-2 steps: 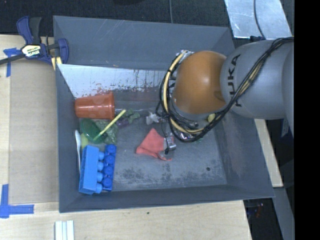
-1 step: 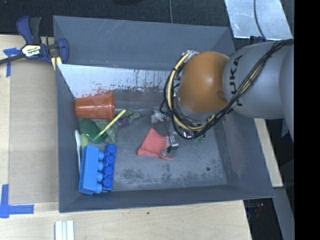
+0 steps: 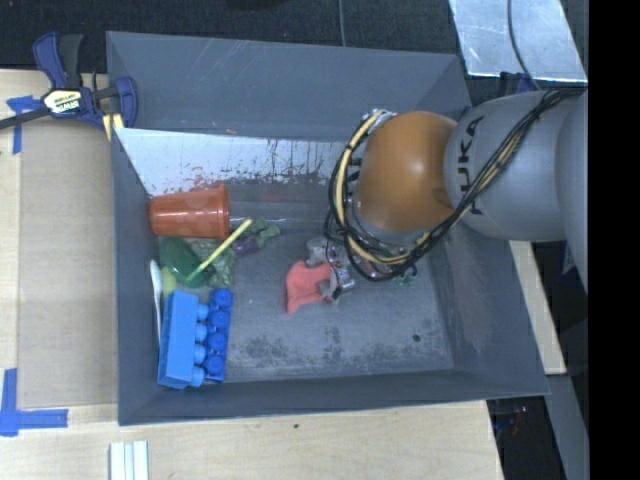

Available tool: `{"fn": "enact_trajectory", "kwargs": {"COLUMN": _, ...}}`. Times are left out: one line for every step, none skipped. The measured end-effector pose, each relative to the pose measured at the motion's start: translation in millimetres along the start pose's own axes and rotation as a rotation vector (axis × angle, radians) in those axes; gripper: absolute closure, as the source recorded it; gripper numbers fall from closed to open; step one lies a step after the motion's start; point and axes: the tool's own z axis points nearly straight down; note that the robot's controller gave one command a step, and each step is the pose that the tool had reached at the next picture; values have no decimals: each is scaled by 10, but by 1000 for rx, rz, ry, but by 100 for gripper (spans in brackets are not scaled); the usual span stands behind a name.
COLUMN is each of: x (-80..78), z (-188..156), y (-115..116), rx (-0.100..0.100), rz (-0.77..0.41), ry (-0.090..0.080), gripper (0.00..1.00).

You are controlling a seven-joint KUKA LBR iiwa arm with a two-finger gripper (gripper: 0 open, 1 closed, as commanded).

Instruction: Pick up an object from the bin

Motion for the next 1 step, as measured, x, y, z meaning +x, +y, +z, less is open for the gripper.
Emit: {"fn": "enact_trajectory", "kwargs": {"x": 0, "z": -1, "y": 0, "rx": 0, "rz": 1, "ry": 0, "gripper": 100}}
